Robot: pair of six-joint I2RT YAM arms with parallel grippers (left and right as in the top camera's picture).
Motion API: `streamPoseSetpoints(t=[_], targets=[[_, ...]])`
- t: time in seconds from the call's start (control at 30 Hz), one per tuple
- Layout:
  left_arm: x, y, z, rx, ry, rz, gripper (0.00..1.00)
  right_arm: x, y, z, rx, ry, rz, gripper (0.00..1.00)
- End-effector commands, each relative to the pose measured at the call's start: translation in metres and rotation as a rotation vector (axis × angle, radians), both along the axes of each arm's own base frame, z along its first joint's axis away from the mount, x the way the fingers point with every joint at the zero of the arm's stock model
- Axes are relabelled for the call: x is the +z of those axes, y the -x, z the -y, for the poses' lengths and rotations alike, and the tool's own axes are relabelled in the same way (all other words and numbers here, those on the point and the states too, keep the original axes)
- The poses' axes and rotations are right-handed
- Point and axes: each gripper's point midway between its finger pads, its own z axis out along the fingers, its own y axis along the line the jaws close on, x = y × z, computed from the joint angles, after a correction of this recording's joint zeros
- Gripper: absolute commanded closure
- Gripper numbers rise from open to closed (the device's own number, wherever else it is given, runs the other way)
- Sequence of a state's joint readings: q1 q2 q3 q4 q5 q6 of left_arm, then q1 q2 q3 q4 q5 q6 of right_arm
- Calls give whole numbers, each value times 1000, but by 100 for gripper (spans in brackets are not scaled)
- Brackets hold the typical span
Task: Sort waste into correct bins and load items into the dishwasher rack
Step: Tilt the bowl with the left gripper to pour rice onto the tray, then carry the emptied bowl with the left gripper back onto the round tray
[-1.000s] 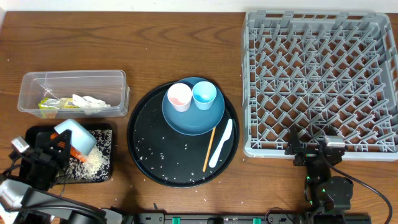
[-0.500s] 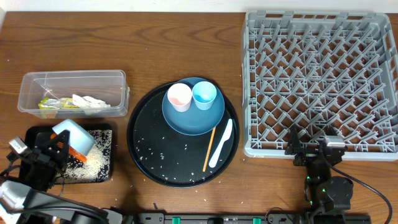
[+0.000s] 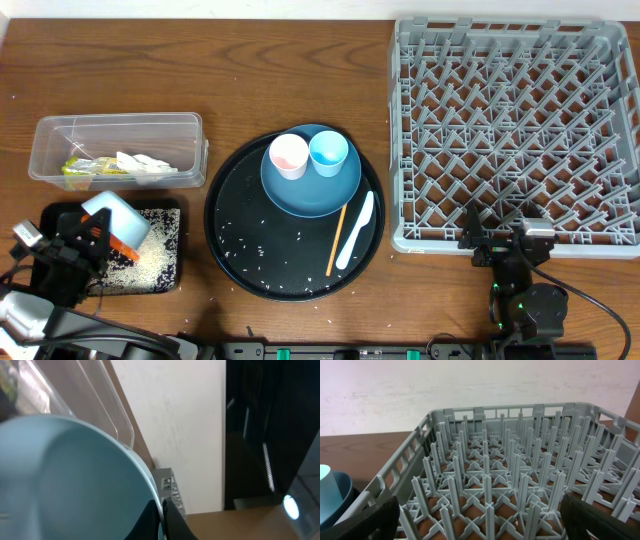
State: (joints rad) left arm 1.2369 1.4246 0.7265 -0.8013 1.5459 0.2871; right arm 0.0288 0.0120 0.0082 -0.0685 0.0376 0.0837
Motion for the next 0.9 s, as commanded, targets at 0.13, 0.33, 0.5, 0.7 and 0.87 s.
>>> streamPoseSetpoints(t=[0.13,0.33,0.5,0.7,0.87], targets=[[9,0,1,4,19,22,94,-1,0,2,-11,-4,-2,1],[6,-2,-3,0,-16,33,93,-1,0,2,-11,-4,-2,1],[9,-2,-1,-4,-29,36,94,-1,0,2,-11,-4,-2,1],[20,-13,11,-71,-130,10,94,-1,0,2,-11,-4,-2,1],[20,-32,51,-214,-318,-146,94,-1,0,2,-11,-4,-2,1]])
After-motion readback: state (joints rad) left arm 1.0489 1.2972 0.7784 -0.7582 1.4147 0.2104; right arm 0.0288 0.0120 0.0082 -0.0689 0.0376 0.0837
